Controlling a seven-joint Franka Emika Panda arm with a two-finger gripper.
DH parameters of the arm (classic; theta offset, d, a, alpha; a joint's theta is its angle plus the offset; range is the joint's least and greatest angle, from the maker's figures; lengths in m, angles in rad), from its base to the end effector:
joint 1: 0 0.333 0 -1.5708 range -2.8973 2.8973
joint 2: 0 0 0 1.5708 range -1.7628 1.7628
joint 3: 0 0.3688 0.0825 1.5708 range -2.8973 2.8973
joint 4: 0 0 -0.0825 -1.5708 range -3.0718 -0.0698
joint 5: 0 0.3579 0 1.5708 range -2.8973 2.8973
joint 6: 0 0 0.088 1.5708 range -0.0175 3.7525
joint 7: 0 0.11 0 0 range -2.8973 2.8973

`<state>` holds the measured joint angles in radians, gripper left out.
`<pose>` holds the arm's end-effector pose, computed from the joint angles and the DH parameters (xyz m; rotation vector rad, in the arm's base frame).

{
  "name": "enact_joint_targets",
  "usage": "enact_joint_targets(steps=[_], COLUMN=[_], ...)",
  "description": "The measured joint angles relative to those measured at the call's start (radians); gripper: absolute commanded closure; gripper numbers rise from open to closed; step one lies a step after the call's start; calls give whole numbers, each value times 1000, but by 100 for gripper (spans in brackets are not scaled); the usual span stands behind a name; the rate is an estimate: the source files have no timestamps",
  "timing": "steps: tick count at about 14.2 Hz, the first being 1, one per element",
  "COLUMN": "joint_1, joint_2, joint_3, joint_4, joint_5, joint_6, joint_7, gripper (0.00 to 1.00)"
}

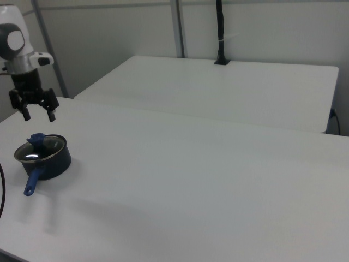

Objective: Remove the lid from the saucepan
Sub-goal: 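Move the open gripper over the blue knob of the glass lid, then lower the gripper onto the blue knob and close on it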

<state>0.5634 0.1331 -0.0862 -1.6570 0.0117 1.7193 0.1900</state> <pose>0.5113 0.2692 0.5746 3.0852 0.4433 -0.1036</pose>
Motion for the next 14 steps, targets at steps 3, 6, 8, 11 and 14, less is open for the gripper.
enact_joint_targets(steps=[3,6,8,11,14], joint_1=[44,79,94,100,100], joint_2=[58,121,142,142,142], joint_3=[1,1,1,1,1], joint_4=[26,46,51,65,76], joint_5=[22,24,24,24,24], joint_6=[4,80,99,99,99], joint_7=[1,9,23,30,30], gripper=[0,0,0,0,0])
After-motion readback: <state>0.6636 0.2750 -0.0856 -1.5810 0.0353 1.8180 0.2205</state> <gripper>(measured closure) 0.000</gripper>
